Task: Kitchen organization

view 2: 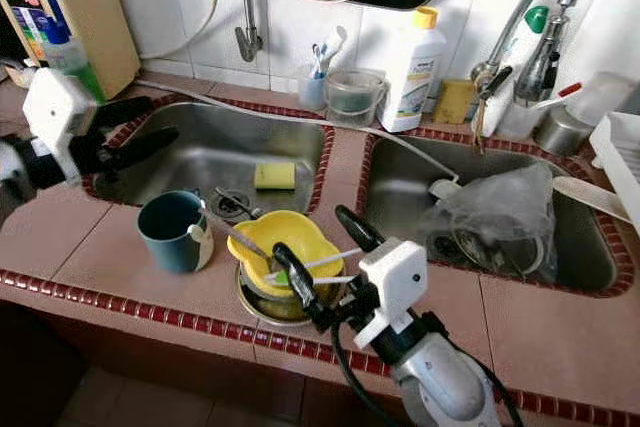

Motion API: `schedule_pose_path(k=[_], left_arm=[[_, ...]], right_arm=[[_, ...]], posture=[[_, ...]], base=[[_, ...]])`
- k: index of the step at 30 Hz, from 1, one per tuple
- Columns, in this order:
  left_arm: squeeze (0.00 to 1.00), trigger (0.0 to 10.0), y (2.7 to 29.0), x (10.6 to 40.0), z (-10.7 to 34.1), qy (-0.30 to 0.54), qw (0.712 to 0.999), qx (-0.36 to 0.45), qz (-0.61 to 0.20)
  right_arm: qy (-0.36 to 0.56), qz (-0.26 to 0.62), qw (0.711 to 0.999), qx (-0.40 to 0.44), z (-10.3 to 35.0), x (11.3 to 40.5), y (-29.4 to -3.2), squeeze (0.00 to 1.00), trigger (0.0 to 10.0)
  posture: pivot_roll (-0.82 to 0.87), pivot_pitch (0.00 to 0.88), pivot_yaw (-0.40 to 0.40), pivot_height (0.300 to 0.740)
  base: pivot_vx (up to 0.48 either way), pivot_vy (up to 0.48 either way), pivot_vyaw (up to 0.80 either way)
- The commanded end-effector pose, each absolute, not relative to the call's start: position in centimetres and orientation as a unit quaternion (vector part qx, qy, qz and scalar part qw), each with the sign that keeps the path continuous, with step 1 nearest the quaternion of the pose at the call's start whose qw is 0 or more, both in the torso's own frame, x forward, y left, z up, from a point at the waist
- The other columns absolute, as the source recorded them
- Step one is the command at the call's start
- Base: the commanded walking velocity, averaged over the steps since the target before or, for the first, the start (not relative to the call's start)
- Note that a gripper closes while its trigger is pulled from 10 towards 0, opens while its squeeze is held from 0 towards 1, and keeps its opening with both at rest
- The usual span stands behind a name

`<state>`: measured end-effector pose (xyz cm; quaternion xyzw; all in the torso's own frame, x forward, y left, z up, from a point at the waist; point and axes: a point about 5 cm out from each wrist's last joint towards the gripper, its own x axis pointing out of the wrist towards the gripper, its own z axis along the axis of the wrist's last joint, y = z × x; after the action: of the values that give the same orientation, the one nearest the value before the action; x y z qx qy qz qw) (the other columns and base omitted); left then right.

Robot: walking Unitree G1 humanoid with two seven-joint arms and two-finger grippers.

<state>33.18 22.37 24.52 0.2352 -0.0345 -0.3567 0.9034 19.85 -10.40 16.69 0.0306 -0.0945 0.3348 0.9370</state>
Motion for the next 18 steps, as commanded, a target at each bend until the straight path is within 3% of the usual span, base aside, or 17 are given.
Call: schedule_pose_path(k=[1,18], left_arm=[[0.00,10.0,22.4,33.4,24.4,-0.022,0.896,0.253,-0.363],[0.00,10.0,25.5,34.1,24.1,0.063,0.863,0.304,-0.398]], right_arm=[[-0.104,0.346,0.932,0.032,17.4,19.7,-10.2,0.00,10.0],[-0.093,0.341,0.935,0.037,18.2,19.3,-10.5,0.00,10.0]], posture=[[0.08,0.004,-0.023,0.740],[0.06,0.032,-0.014,0.740]], base=[[0.000,0.000,0.00],[0.000,0.000,0.00]])
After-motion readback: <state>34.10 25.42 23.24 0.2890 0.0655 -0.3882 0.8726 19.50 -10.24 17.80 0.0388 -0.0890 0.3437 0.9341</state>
